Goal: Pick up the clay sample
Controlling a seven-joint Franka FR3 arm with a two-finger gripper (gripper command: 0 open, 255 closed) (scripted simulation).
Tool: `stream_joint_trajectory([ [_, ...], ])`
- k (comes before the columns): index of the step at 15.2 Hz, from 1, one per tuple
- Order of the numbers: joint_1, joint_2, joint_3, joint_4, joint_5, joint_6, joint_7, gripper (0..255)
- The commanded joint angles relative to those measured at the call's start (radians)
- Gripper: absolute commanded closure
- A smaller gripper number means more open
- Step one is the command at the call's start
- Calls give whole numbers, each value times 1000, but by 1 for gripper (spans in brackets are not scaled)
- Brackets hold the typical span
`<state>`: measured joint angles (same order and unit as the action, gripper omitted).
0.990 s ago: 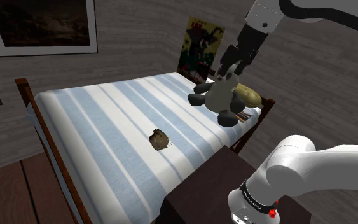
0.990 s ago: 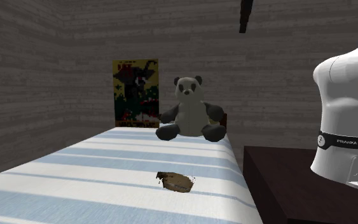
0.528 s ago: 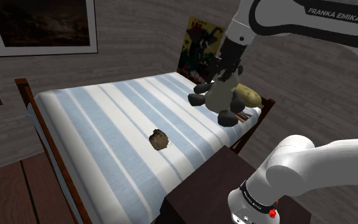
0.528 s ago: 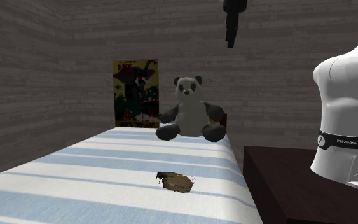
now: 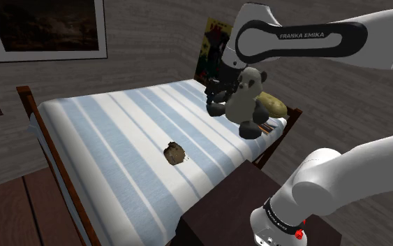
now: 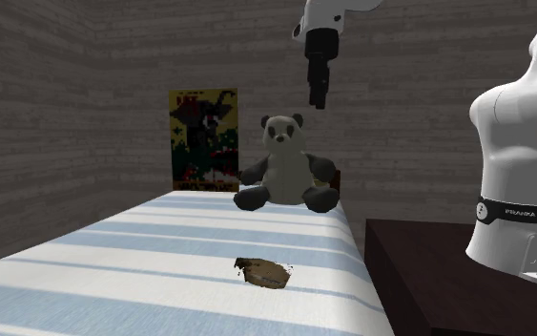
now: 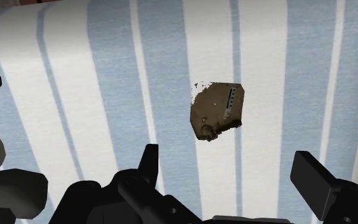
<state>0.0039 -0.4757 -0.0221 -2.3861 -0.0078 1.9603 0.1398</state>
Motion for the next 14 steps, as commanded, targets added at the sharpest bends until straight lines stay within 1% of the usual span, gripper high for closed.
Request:
stream_joint_trajectory([
  [1,2,72,0,6,3,55,2,0],
  [7,4,288,-2,46,11,197,2,0],
  [14,6,557,-1,147,24,323,-2,0],
])
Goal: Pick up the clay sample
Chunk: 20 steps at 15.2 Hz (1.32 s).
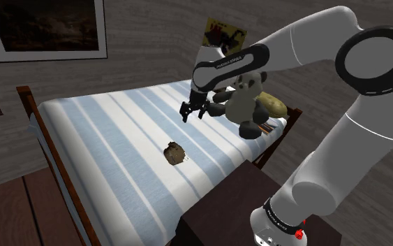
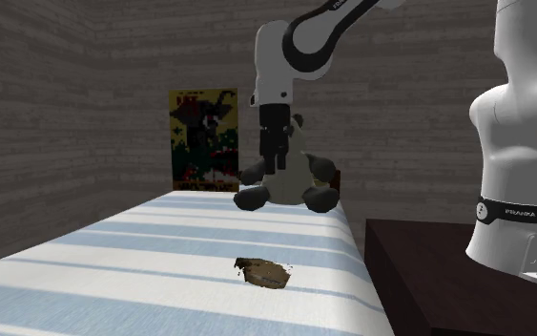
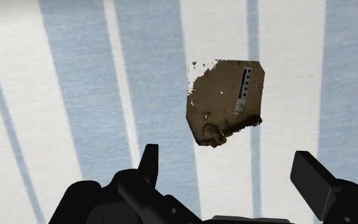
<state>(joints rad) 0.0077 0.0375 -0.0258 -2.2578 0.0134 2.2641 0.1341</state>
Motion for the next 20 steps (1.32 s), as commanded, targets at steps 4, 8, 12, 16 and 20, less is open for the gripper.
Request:
stream_joint_trajectory([
  [4,2,201,4,102,11,69,1,0],
  [8,0,358,7,204,18,102,-1,0],
  [12,-2,517,10,324,24,117,-1,0],
  [16,-4,674,13,461,27,114,-1,0],
  [20,-5,719,14,475,28,145,-2,0],
])
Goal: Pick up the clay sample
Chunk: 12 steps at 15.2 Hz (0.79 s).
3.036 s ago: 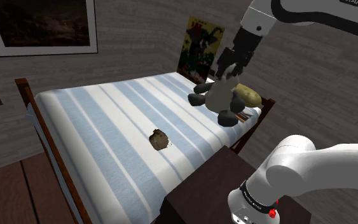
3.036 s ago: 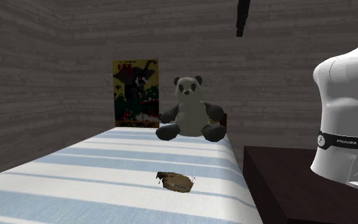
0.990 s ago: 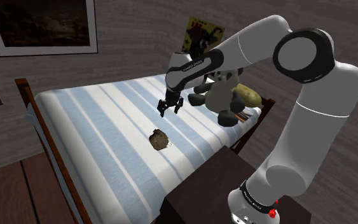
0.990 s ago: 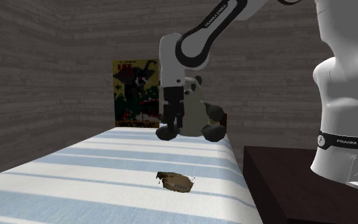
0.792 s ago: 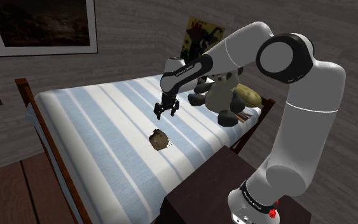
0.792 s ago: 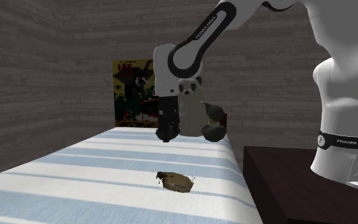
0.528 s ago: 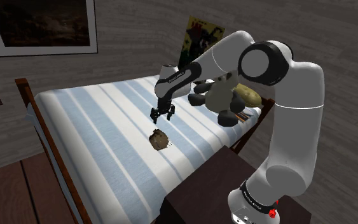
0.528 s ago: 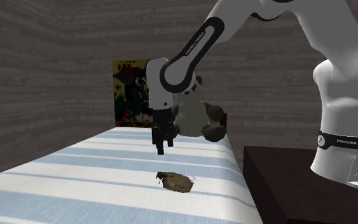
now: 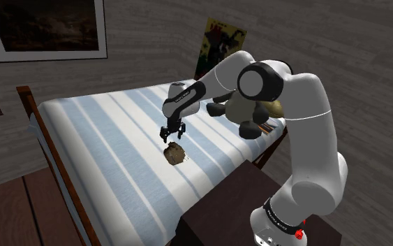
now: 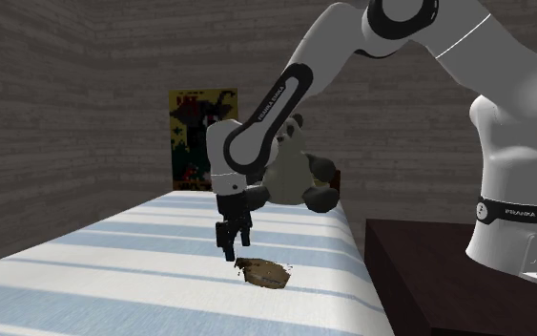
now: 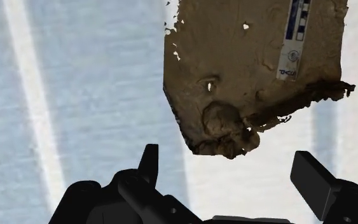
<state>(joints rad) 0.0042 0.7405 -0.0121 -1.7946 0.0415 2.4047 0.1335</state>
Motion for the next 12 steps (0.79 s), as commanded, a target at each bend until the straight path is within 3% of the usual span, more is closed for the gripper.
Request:
stream_joint_trajectory([
  [1,-1,27,0,16,0,11,-1,0],
  [5,-2,57,1,28,1,30,-2,0],
  [6,-1,55,1,25,1,31,-1,255],
  [12,-1,54,1,23,1,31,-1,255],
])
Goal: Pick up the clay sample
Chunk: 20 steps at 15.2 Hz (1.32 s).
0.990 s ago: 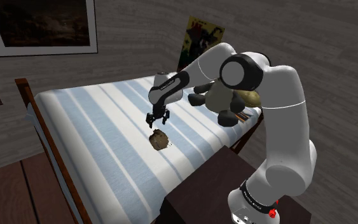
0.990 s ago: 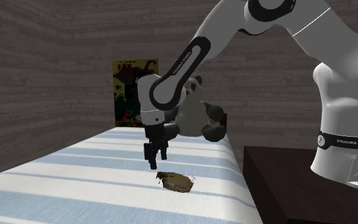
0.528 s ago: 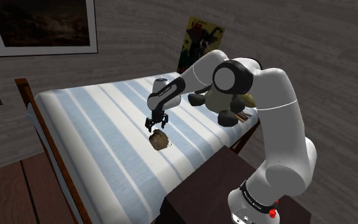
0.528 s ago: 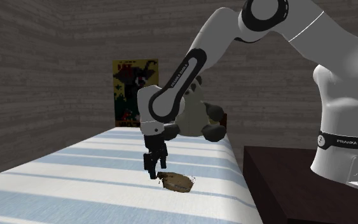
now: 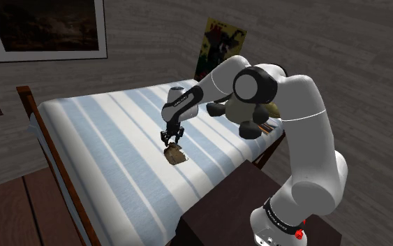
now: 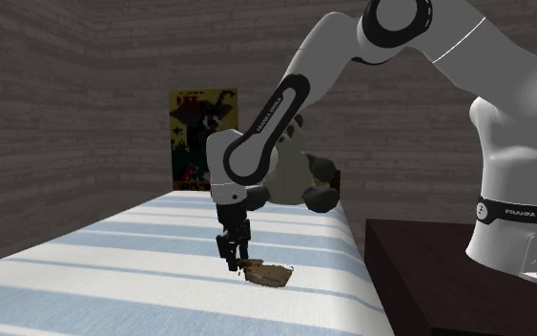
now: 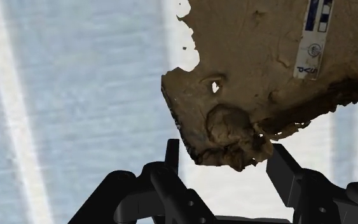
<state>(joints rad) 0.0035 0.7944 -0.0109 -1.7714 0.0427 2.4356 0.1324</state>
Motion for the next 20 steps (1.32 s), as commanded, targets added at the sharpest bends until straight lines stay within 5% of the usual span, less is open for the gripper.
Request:
stream_joint_trajectory([
  [1,0,0,0,0,0,0,0,255],
  [20,1,-164,-4,-43,-4,-120,3,255],
])
